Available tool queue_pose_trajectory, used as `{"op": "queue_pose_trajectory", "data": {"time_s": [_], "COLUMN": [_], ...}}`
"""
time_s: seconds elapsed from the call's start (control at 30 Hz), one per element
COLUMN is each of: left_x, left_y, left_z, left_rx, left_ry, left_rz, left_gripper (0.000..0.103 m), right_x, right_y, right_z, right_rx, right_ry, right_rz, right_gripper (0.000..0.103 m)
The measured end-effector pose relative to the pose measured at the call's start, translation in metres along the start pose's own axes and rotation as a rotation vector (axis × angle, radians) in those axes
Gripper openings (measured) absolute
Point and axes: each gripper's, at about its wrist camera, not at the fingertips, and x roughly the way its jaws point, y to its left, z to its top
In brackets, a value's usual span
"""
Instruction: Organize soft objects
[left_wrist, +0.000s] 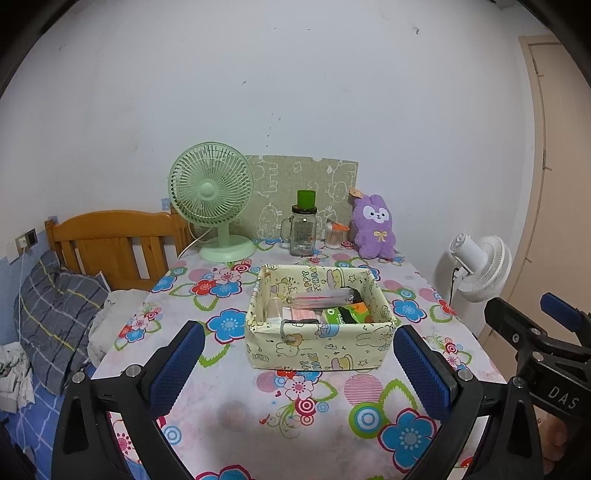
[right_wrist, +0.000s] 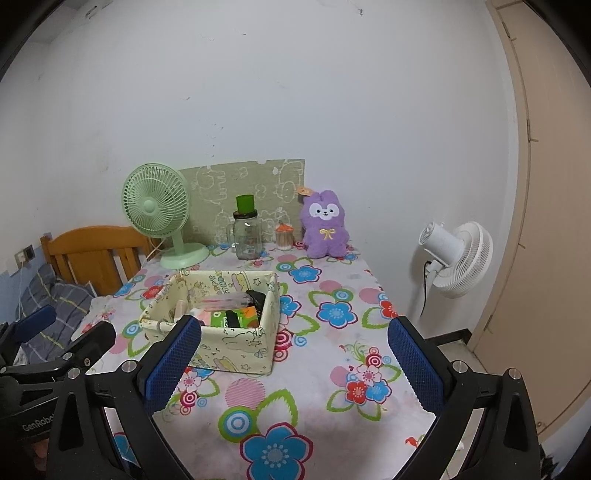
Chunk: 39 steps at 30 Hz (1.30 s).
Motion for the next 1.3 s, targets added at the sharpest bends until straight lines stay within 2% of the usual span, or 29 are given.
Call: {"op": "queue_pose_trajectory", "data": {"time_s": [1.3], "left_x": [0.0029], "left_y": [0.0046], "left_z": [0.0036], "left_rx": [-0.004], "left_ry": [0.0], "left_rz": [0.011], "left_gripper": [0.103], "right_x": [0.0022], "right_y": [0.0032], "right_z": [-0.0012], "right_rx": [0.006], "right_ry": [0.005], "right_rz": [0.002], "right_gripper": [0.102]}}
